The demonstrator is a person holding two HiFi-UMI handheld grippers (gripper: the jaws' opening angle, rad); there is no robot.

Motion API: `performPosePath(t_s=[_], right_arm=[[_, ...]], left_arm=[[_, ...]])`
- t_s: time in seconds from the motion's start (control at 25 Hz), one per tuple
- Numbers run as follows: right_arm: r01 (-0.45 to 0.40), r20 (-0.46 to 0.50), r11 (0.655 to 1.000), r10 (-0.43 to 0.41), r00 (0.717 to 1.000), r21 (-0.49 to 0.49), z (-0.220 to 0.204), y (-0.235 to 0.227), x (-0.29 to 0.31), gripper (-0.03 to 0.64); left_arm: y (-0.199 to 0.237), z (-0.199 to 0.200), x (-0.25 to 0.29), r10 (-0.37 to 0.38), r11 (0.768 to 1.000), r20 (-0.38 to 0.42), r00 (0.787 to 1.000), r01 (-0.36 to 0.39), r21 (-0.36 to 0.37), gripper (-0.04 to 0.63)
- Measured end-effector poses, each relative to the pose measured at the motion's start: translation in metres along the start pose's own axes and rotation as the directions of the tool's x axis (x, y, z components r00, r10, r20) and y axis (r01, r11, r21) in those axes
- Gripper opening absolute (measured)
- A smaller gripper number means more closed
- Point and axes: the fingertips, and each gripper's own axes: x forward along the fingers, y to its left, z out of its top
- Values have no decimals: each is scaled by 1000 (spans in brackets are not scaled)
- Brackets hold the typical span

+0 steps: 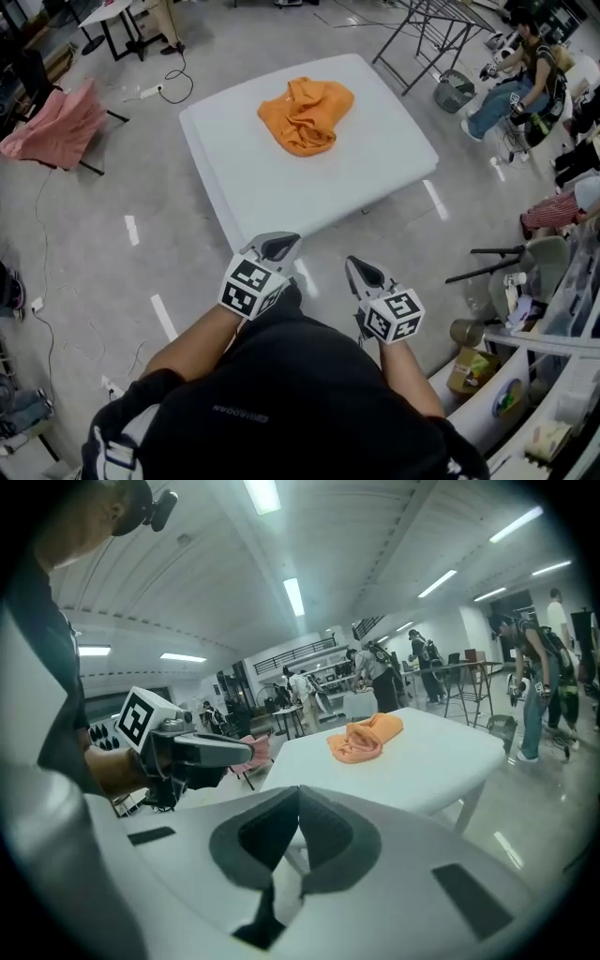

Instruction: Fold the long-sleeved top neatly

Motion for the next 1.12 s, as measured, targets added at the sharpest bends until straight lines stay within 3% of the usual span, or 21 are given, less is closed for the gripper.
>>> performPosePath(t_s=[0.4, 0.72, 0.84, 1.0, 1.12], right_arm=[[-88, -39, 993, 85, 996, -75, 64, -46, 90, 5], [-181, -70, 978, 175, 982, -100, 86, -64, 141, 5], [-236, -97, 966, 226, 969, -102, 92, -78, 157, 5], [-313, -142, 943, 296, 945, -113, 105, -103, 180, 5], [-365, -167, 924, 345, 924, -114, 121, -124, 191, 5]], left_arm=[[92, 50, 41, 100, 994, 62, 993, -97, -53, 6], [135, 39, 44, 214, 970, 24, 977, -209, -121, 6], [144, 37, 51, 273, 951, 4, 962, -270, -151, 6], [163, 48, 67, 373, 909, -2, 928, -366, -200, 6], [163, 59, 88, 407, 883, -12, 913, -396, -251, 6]])
